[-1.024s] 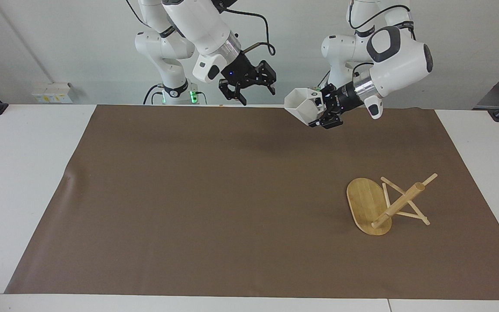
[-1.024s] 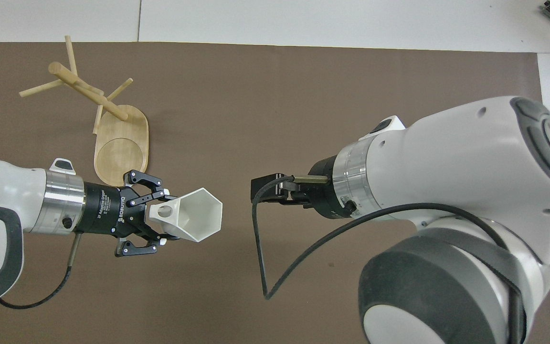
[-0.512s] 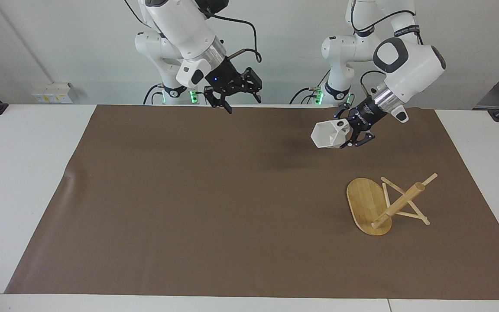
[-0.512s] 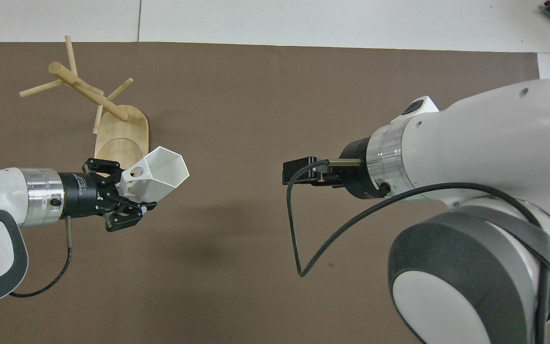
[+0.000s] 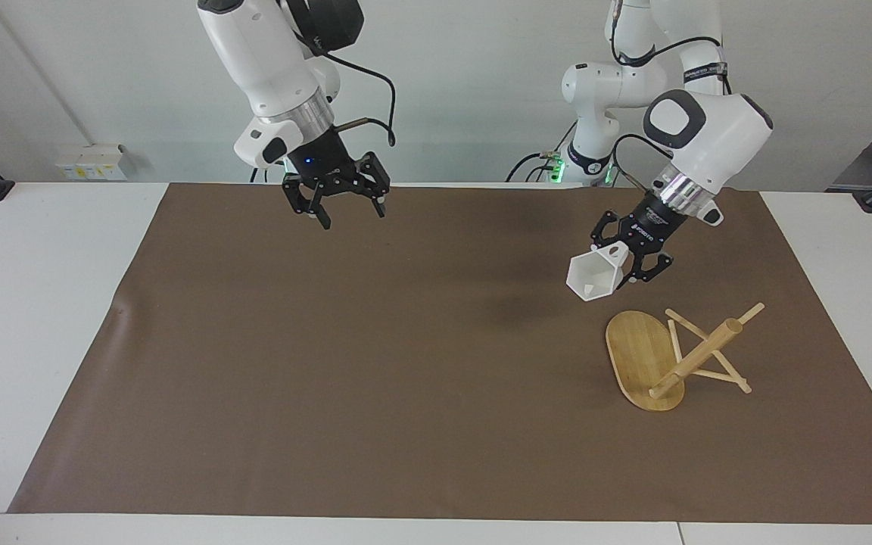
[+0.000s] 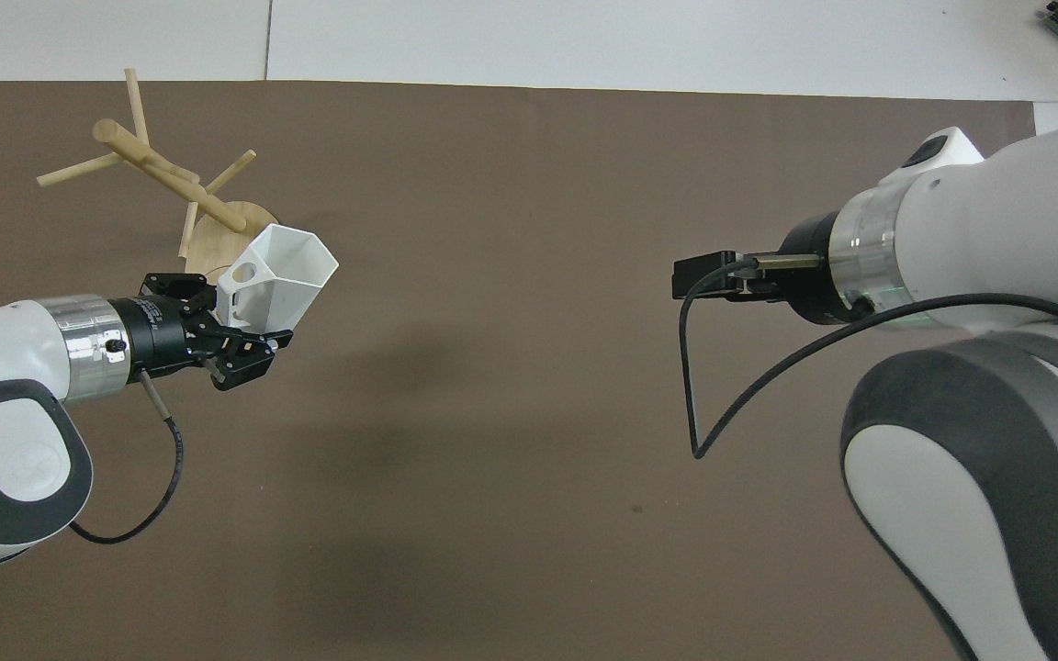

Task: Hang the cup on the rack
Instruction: 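Carry the cup toward the mug tree while the right gripper withdraws, then lower the cup's handle onto a mug tree peg with the left gripper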

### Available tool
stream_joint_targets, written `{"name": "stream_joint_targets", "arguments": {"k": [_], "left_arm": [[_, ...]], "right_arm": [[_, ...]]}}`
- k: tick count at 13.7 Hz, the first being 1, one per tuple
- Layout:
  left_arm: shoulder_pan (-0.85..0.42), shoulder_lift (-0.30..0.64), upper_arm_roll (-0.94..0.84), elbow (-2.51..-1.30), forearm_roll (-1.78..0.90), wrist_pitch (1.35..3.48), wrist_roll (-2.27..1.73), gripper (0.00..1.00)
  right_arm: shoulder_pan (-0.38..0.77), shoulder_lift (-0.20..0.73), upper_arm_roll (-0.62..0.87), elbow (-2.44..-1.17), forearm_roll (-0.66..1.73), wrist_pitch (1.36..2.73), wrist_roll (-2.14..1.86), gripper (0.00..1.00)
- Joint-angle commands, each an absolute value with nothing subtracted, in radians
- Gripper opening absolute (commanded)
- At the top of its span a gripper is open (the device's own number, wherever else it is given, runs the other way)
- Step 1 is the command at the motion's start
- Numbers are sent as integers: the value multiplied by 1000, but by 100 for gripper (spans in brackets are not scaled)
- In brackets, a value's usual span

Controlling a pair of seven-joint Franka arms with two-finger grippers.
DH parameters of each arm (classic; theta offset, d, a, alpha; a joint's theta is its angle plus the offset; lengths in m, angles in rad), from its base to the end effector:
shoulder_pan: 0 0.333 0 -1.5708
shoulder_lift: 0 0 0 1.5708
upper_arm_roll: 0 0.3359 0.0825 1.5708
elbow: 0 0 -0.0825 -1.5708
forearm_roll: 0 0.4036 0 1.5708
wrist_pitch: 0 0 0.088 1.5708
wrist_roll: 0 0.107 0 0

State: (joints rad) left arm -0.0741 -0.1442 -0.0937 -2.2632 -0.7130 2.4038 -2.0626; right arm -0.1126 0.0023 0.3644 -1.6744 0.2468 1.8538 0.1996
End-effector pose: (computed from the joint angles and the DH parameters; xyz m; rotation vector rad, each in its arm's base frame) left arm 0.5278 -0.0952 0.4604 0.9937 2.4245 -0.4847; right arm 0.5754 0.1675 0.6207 -2.8602 -0.0058 -0.1692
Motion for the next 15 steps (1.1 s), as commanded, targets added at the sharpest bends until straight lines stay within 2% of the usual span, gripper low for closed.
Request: {"name": "stream_joint_targets", "arguments": {"k": [1,12,15], "left_arm": [[-87,-91,-89,-2194,-695,2434,-2111,0],[-91,-28,-90,-2171,-695,2572,-2230,0],[-91,-18,-89,-2168,-696,2576,-2235,0]], "right_arm": [[-120,3,309,-1684,232,1873,99,100],[-120,3,100,-1686,181,1850,-243,100],[-120,2,61,-1683,181,1800,-302,100]]}}
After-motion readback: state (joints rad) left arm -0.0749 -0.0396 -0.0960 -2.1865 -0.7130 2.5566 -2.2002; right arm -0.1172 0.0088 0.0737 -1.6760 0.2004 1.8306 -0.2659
